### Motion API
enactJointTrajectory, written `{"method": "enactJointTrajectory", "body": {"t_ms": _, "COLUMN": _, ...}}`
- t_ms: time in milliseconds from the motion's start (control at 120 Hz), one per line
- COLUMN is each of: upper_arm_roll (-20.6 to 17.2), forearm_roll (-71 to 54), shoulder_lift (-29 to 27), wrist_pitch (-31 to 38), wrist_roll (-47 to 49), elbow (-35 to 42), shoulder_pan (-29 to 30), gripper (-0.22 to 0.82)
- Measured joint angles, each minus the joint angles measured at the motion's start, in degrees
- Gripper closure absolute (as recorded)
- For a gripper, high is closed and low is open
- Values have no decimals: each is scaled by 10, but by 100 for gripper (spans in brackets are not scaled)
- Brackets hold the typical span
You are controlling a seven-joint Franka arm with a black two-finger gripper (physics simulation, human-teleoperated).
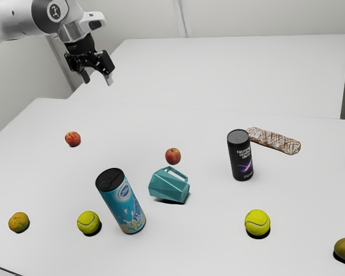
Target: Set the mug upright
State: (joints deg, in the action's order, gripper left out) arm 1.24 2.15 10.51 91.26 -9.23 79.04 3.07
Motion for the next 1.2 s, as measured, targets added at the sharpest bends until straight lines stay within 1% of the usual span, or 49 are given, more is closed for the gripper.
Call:
{"method": "enactJointTrajectory", "body": {"t_ms": 167, "upper_arm_roll": 0, "forearm_roll": 2, "shoulder_lift": 1, "wrist_pitch": -6, "wrist_roll": 0, "elbow": 0, "shoulder_pan": 1, "gripper": 0}}
{"method": "enactJointTrajectory", "body": {"t_ms": 267, "upper_arm_roll": -1, "forearm_roll": 6, "shoulder_lift": -3, "wrist_pitch": -6, "wrist_roll": 0, "elbow": 28, "shoulder_pan": 2, "gripper": 0}}
{"method": "enactJointTrajectory", "body": {"t_ms": 333, "upper_arm_roll": -1, "forearm_roll": 38, "shoulder_lift": -18, "wrist_pitch": 0, "wrist_roll": 1, "elbow": 73, "shoulder_pan": -1, "gripper": 0}}
{"method": "enactJointTrajectory", "body": {"t_ms": 483, "upper_arm_roll": -2, "forearm_roll": 121, "shoulder_lift": -74, "wrist_pitch": 24, "wrist_roll": 1, "elbow": 188, "shoulder_pan": 0, "gripper": 0}}
{"method": "enactJointTrajectory", "body": {"t_ms": 600, "upper_arm_roll": -2, "forearm_roll": 185, "shoulder_lift": -93, "wrist_pitch": 65, "wrist_roll": 0, "elbow": 281, "shoulder_pan": 1, "gripper": 0}}
{"method": "enactJointTrajectory", "body": {"t_ms": 667, "upper_arm_roll": -7, "forearm_roll": 206, "shoulder_lift": -99, "wrist_pitch": 90, "wrist_roll": -3, "elbow": 306, "shoulder_pan": 5, "gripper": 0}}
{"method": "enactJointTrajectory", "body": {"t_ms": 800, "upper_arm_roll": -17, "forearm_roll": 249, "shoulder_lift": -95, "wrist_pitch": 122, "wrist_roll": -26, "elbow": 336, "shoulder_pan": 13, "gripper": 0}}
{"method": "enactJointTrajectory", "body": {"t_ms": 867, "upper_arm_roll": -18, "forearm_roll": 279, "shoulder_lift": -94, "wrist_pitch": 144, "wrist_roll": -46, "elbow": 371, "shoulder_pan": 13, "gripper": 0}}
{"method": "enactJointTrajectory", "body": {"t_ms": 1000, "upper_arm_roll": -32, "forearm_roll": 327, "shoulder_lift": -89, "wrist_pitch": 194, "wrist_roll": -87, "elbow": 422, "shoulder_pan": 22, "gripper": 0}}
{"method": "enactJointTrajectory", "body": {"t_ms": 1200, "upper_arm_roll": -39, "forearm_roll": 378, "shoulder_lift": -47, "wrist_pitch": 236, "wrist_roll": -140, "elbow": 444, "shoulder_pan": 11, "gripper": 0}}
